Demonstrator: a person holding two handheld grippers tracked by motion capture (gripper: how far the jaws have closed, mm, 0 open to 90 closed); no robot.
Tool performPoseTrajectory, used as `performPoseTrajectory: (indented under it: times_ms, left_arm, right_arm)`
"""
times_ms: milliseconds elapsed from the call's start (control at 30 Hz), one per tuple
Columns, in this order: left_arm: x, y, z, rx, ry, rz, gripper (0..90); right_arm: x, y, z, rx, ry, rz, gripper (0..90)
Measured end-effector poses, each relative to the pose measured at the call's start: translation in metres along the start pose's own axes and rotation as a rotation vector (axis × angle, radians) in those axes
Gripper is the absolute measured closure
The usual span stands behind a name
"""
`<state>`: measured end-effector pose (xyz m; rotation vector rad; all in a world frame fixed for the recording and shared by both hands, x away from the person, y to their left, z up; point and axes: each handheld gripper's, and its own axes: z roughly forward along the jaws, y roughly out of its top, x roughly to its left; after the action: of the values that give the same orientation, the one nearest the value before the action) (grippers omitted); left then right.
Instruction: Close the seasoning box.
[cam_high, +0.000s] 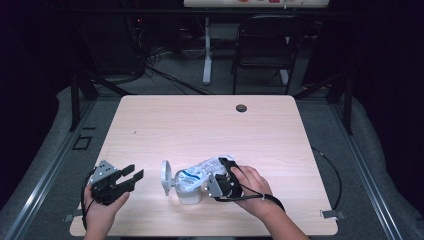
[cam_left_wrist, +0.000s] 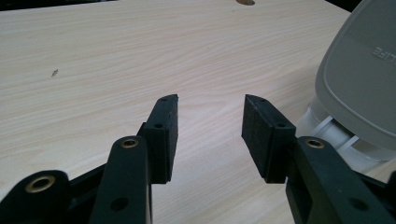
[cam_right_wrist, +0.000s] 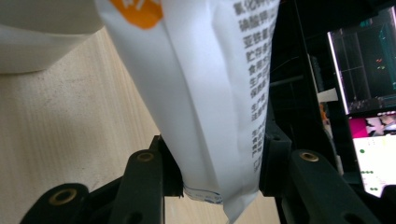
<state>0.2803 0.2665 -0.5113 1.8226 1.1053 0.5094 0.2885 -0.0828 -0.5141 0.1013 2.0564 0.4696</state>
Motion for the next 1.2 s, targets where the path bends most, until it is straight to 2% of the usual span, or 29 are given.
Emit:
performPoseTrajectory:
  times_ms: [233, 500, 1200]
  left_arm:
    - [0.0, 0.0, 0.0, 0.002, -0.001, 0.002, 56.5]
    - [0.0, -0.001, 0.001, 0.002, -0.002, -0.001, 56.5]
    - [0.0, -0.001, 0.001, 0.01, 0.001, 0.001, 56.5]
  right_arm:
    - [0.002, -0.004, 0.001, -0.009, 0.031, 0.08, 62.4]
    - [0.005, -0.005, 0.001, -0.023, 0.051, 0.141, 63.4]
    - [0.012, -0.003, 0.0, -0.04, 0.057, 0.122, 73.0]
